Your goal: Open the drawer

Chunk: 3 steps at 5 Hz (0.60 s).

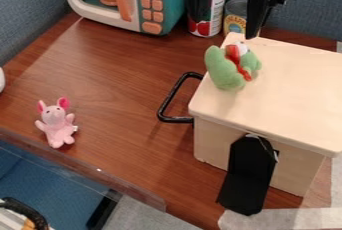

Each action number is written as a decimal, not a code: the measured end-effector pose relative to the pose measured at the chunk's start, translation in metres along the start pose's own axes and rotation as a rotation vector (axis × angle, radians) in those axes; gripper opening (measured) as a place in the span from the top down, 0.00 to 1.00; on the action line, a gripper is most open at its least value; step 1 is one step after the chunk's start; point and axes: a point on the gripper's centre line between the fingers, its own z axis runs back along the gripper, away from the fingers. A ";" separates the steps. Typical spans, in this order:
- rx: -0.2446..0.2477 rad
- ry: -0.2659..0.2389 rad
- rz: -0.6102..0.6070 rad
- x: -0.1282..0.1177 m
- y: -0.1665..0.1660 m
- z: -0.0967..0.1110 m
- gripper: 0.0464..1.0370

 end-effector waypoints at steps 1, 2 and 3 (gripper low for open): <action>0.000 0.031 0.002 -0.002 0.000 -0.008 0.04; -0.021 0.045 0.060 -0.001 0.011 -0.005 0.04; -0.080 0.050 0.177 0.005 0.043 0.011 0.04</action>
